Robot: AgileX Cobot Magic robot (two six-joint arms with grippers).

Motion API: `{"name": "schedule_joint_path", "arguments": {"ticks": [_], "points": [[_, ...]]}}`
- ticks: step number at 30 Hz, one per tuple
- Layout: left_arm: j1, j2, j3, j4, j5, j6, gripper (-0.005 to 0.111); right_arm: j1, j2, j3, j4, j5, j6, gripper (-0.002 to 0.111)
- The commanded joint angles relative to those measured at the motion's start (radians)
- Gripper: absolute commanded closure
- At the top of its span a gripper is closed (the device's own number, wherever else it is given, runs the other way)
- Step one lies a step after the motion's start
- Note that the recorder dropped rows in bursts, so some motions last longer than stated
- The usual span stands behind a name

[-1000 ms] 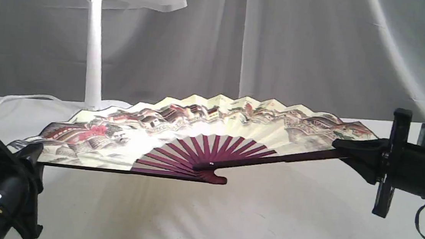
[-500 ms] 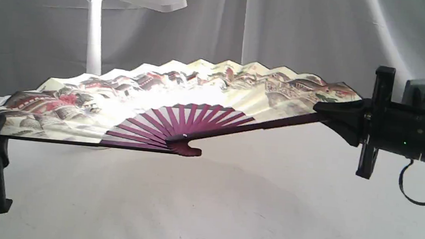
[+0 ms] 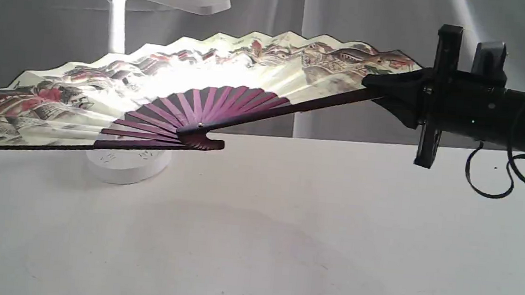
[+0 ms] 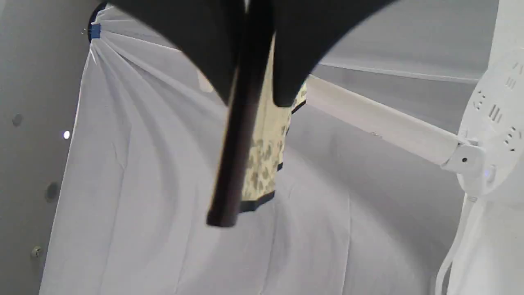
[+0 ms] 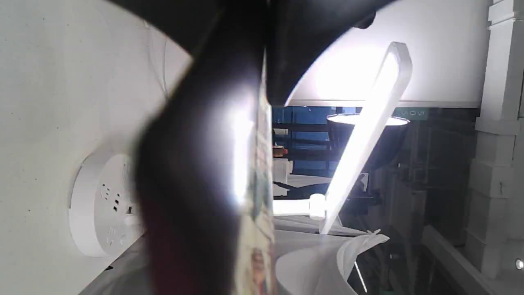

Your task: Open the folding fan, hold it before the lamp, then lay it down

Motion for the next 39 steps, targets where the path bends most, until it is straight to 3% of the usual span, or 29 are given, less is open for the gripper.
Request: {"name": "schedule_joint_path", "arguments": {"ticks": [1, 39], "points": [[0.013, -0.022, -0.014, -0.088, -0.063, -0.074, 0.107, -0.003, -0.005, -0.004, -0.029, -0.024, -0.026, 0.108], [0.013, -0.181, -0.015, -0.082, -0.063, -0.013, 0.107, -0.003, -0.005, -0.004, -0.029, 0.054, 0.017, 0.108]]}}
